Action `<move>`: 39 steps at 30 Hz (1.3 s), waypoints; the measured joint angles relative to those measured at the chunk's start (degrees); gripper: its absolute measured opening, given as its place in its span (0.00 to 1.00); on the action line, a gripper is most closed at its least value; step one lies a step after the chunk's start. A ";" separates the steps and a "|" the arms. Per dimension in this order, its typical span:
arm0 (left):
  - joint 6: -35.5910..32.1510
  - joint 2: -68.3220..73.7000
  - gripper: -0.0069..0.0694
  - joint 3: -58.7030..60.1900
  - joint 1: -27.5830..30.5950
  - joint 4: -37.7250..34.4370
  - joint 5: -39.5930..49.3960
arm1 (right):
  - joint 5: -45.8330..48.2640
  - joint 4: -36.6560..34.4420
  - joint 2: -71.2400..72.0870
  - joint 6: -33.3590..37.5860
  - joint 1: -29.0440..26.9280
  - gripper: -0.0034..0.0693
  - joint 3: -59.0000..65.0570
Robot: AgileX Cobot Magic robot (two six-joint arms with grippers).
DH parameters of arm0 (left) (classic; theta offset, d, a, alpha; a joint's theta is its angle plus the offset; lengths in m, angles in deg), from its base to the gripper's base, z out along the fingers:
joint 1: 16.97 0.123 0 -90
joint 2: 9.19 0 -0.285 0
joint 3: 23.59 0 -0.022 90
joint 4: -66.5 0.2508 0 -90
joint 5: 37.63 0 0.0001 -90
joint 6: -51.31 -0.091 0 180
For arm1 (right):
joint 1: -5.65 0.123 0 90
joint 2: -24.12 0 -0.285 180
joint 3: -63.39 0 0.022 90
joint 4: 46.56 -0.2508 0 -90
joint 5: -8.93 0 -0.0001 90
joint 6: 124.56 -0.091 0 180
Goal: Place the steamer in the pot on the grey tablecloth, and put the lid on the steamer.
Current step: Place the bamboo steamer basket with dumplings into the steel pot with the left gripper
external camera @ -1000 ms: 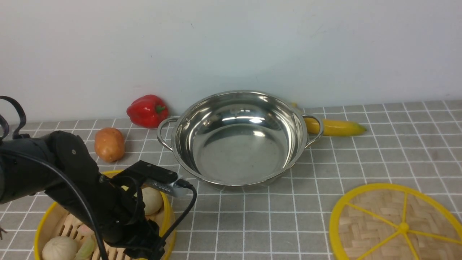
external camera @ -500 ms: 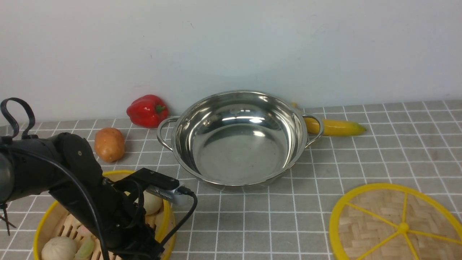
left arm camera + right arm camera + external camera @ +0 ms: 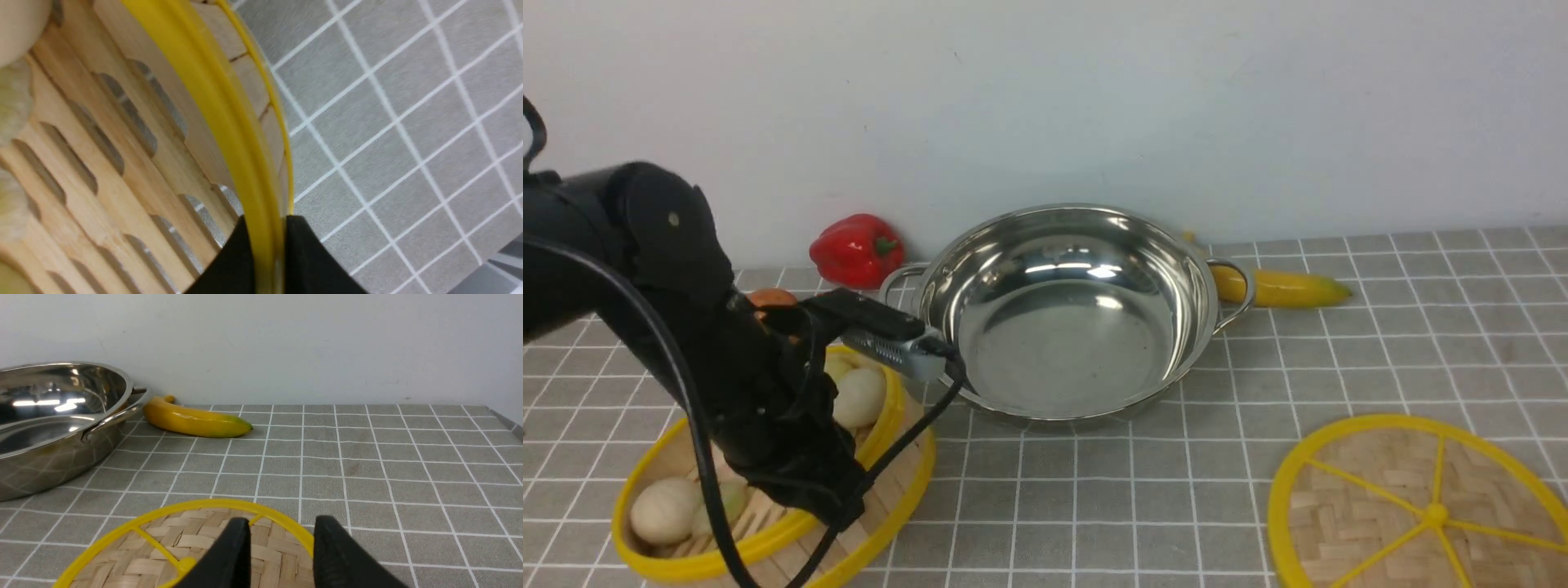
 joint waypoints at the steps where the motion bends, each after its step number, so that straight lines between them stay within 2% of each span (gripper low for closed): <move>1: 0.89 -0.01 0.16 -1.75 -0.75 1.07 0.69 | 0.00 0.00 0.00 0.00 0.00 0.38 0.00; 7: 2.87 -0.06 0.16 -10.99 -4.92 7.81 0.84 | 0.00 0.00 0.00 0.00 0.00 0.38 0.00; 12: 2.65 0.21 0.16 -16.65 -9.43 8.76 1.05 | 0.00 0.00 0.00 0.00 0.00 0.38 0.00; 18: -3.01 4.90 0.16 -23.23 -14.91 9.14 1.81 | 0.00 0.00 0.00 0.00 0.00 0.38 0.00; 21: -8.31 8.70 0.16 -25.92 -16.22 10.48 1.86 | 0.00 0.00 0.00 0.00 0.00 0.38 0.00; 25: -14.13 12.94 0.16 -28.96 -16.55 11.70 -0.16 | 0.00 0.00 0.00 0.00 0.00 0.38 0.00; 31: -17.91 17.41 0.16 -31.25 -16.84 12.52 -5.72 | 0.00 0.00 0.00 0.00 0.00 0.38 0.00; 39: -24.64 22.01 0.16 -31.57 -17.02 9.03 -8.97 | 0.00 0.00 0.00 0.00 0.00 0.38 0.00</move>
